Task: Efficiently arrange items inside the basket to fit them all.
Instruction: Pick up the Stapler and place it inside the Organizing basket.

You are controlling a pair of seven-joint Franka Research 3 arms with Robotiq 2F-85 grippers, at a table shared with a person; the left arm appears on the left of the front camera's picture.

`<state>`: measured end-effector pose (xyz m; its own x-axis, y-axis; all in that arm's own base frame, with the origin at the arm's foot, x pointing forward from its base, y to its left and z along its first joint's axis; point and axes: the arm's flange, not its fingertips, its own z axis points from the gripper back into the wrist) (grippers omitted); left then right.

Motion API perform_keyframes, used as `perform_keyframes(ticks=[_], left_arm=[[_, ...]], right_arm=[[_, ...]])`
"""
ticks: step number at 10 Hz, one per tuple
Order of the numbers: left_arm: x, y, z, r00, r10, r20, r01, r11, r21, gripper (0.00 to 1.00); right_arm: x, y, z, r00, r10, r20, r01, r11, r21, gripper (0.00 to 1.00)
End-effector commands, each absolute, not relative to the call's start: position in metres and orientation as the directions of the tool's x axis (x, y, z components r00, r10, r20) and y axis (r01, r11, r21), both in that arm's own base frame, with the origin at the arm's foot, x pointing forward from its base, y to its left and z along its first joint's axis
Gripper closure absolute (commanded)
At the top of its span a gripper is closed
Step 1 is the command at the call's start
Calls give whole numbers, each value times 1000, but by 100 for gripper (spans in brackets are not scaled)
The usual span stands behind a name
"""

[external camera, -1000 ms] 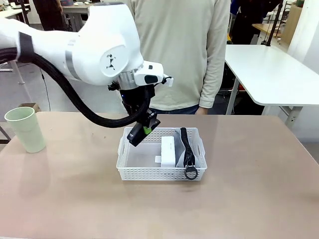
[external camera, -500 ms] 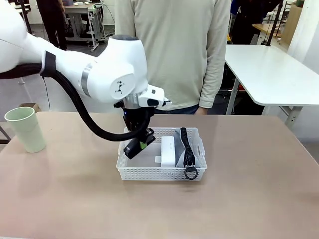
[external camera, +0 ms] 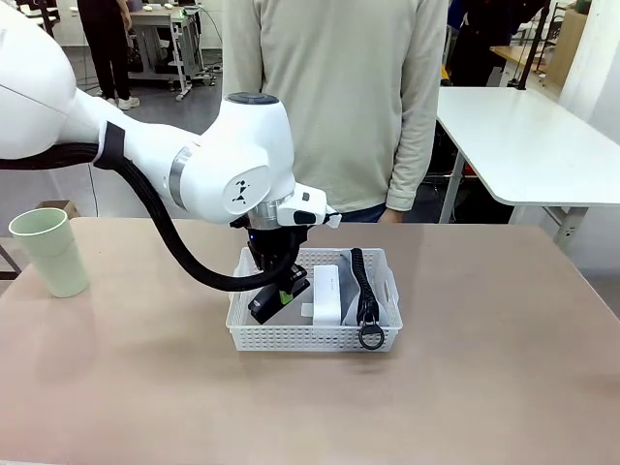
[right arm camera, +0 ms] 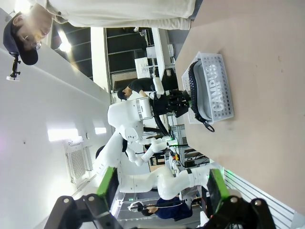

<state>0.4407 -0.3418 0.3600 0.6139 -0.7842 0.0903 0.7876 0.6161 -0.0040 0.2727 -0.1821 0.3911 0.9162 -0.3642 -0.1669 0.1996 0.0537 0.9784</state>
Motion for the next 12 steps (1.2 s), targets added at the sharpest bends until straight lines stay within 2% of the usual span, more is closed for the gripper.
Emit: perform_keyframes(ticks=[1, 5, 6, 7, 8, 12], left_arm=[[436, -345, 355, 621, -779, 85, 783, 621, -28, 68], [438, -347, 347, 629, -776, 52, 777, 629, -15, 68], [439, -348, 345, 631, -775, 30, 776, 631, -29, 36], [439, -348, 344, 615, -789, 25, 789, 614, -18, 11], [439, -348, 344, 613, -789, 29, 790, 613, -18, 0], [434, -335, 380, 653, -748, 121, 757, 648, -76, 0]], right_arm=[[272, -183, 393, 920, -364, -144, 173, 46, 984, 0], [272, -183, 393, 920, -364, -144, 173, 46, 984, 0], [272, -183, 393, 920, -364, -144, 173, 46, 984, 0], [272, -183, 393, 920, -364, -144, 173, 46, 984, 0], [272, -183, 393, 920, -364, -144, 173, 46, 984, 0], [272, -183, 393, 920, -364, -144, 173, 46, 984, 0]])
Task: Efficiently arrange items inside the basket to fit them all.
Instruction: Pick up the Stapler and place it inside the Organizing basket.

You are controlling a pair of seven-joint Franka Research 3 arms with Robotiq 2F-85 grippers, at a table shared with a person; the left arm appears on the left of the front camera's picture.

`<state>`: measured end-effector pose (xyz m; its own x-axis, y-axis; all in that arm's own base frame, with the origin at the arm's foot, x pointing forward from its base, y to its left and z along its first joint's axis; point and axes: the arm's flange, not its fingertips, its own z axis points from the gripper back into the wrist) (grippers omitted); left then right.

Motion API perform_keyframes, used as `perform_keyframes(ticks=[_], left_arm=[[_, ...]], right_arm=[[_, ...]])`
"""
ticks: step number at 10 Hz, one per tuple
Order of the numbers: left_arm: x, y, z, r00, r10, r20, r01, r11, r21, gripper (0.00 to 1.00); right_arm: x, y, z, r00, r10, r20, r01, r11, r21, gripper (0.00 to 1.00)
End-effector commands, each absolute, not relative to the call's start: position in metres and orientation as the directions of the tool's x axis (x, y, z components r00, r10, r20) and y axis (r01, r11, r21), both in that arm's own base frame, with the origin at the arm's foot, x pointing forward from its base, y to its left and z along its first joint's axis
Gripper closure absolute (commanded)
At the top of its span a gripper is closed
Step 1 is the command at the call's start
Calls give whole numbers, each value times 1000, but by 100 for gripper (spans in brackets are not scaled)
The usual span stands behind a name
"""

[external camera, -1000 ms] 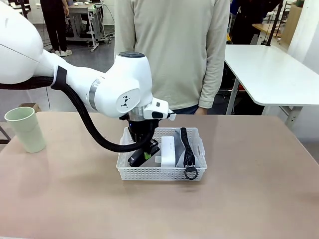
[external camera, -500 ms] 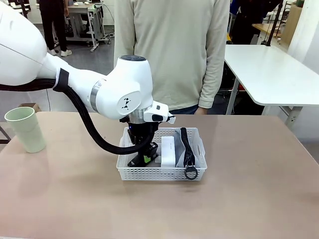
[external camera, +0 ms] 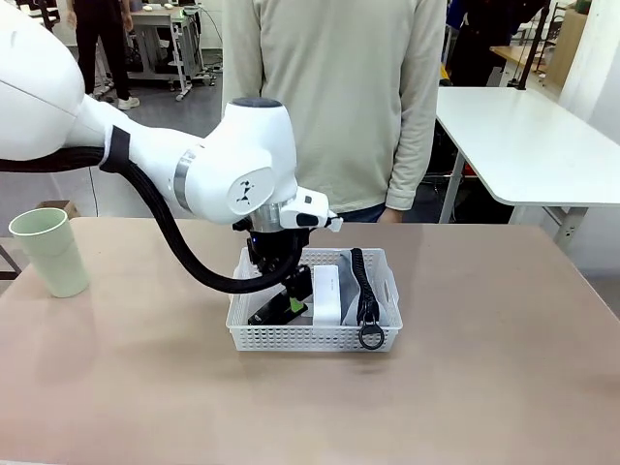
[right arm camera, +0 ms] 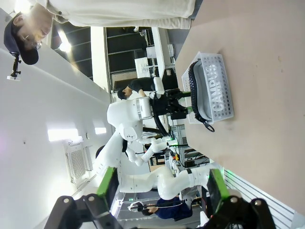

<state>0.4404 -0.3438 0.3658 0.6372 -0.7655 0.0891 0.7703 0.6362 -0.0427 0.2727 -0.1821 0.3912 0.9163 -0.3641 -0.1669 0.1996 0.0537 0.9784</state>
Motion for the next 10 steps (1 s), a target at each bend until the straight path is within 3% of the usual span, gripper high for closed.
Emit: perform_keyframes(ticks=[1, 3, 6, 8, 10], left_arm=[[433, -326, 398, 683, -715, 146, 730, 677, -100, 0], [423, -278, 463, 751, -618, 230, 659, 719, -221, 0], [380, -162, 539, 812, -525, 256, 577, 653, -490, 0], [356, -46, 555, 939, -255, 231, 344, 668, -660, 0], [328, 71, 536, 994, 62, 86, 37, 559, -828, 0]], right_arm=[[272, -183, 393, 920, -364, -144, 173, 46, 984, 0], [272, -183, 393, 920, -364, -144, 173, 46, 984, 0], [272, -183, 393, 920, -364, -144, 173, 46, 984, 0], [272, -183, 393, 920, -364, -144, 173, 46, 984, 0], [272, -183, 393, 920, -364, -144, 173, 46, 984, 0]])
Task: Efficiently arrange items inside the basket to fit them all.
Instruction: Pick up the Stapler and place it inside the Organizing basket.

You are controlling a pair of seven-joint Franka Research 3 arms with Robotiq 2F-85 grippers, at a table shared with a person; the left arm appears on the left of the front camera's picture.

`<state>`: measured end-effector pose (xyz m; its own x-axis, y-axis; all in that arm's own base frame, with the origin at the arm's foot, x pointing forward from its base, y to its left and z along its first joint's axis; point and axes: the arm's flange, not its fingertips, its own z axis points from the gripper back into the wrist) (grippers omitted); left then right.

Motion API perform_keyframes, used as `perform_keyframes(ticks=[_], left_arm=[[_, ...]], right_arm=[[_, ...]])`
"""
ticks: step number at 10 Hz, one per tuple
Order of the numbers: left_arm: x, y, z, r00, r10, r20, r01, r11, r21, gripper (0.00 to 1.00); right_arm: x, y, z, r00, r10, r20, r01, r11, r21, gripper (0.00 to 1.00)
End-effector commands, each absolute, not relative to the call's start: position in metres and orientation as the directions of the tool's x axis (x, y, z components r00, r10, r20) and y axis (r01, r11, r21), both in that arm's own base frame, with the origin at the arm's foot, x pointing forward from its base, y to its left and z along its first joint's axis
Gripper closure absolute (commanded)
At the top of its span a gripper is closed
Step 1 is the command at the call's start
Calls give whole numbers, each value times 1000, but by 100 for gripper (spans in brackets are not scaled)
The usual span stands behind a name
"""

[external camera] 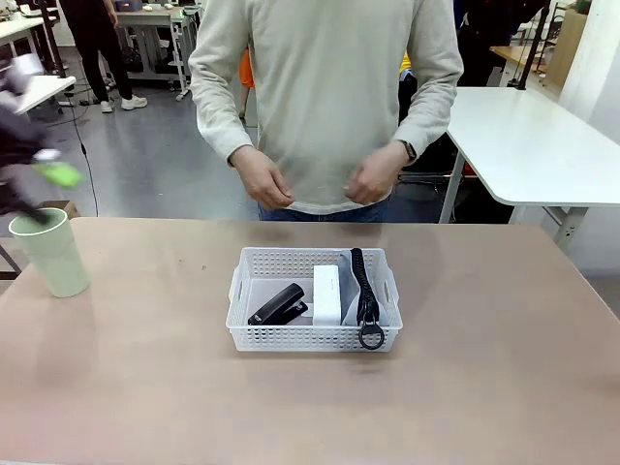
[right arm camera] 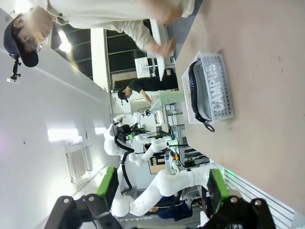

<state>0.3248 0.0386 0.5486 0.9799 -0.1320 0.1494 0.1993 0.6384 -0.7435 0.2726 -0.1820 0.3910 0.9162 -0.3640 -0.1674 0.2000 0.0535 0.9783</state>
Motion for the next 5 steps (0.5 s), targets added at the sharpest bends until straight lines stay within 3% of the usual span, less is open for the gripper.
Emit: perform_keyframes(ticks=[1, 3, 4, 5], left_arm=[[305, 122, 514, 989, 149, 14, -47, 402, -914, 0], [296, 150, 478, 972, 192, -138, -183, 239, -954, 0], [282, 146, 504, 995, 96, -11, -55, 473, -879, 0], [282, 146, 504, 995, 96, -11, -55, 473, -879, 0]], right_arm=[[272, -183, 393, 920, -364, -144, 173, 46, 984, 0], [272, -183, 393, 920, -364, -144, 173, 46, 984, 0], [272, -183, 393, 920, -364, -144, 173, 46, 984, 0], [272, -183, 393, 920, -364, -144, 173, 46, 984, 0]])
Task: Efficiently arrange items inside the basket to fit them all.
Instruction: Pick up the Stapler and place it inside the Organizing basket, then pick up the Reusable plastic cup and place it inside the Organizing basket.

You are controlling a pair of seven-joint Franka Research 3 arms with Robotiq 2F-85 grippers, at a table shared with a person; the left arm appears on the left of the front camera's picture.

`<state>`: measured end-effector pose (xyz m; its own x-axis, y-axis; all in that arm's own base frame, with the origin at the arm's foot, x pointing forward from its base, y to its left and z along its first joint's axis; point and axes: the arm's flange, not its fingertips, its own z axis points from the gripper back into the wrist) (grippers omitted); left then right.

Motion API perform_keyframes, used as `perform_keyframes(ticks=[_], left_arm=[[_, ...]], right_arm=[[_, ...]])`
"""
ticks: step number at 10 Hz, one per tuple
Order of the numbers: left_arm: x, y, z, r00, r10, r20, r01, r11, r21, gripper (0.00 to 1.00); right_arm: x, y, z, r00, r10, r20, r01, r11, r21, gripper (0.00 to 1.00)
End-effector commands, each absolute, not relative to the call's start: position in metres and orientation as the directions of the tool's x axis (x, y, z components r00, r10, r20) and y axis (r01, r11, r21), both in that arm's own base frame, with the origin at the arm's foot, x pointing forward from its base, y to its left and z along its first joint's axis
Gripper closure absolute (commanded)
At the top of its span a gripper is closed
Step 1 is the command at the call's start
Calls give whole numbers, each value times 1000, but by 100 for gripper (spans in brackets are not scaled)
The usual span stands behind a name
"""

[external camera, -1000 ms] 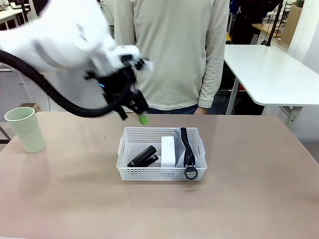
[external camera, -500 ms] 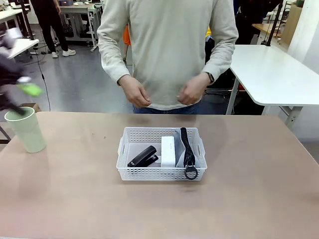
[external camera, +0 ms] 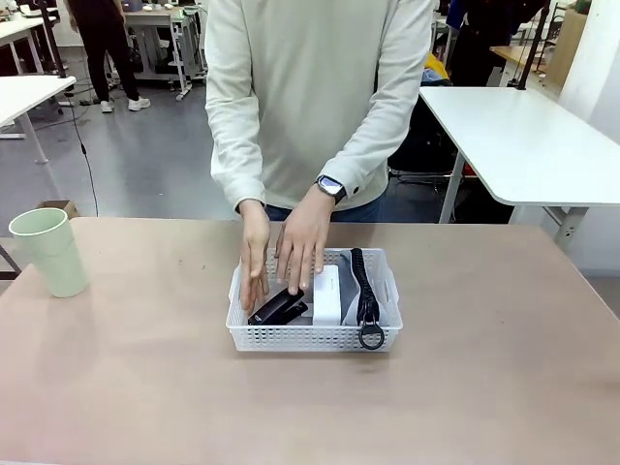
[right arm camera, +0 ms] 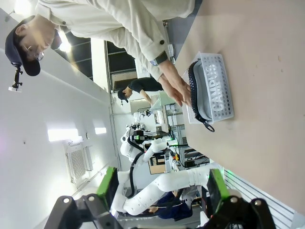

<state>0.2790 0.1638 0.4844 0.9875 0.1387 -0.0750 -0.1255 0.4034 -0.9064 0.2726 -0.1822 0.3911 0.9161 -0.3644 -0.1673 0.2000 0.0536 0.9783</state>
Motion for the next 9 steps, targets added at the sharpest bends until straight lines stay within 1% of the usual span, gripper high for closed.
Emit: perform_keyframes(ticks=[1, 9], left_arm=[[282, 146, 504, 995, 96, -11, -55, 473, -879, 0], [282, 146, 504, 995, 96, -11, -55, 473, -879, 0]], right_arm=[[272, -183, 393, 920, -364, -144, 173, 46, 984, 0], [272, -183, 393, 920, -364, -144, 173, 46, 984, 0]])
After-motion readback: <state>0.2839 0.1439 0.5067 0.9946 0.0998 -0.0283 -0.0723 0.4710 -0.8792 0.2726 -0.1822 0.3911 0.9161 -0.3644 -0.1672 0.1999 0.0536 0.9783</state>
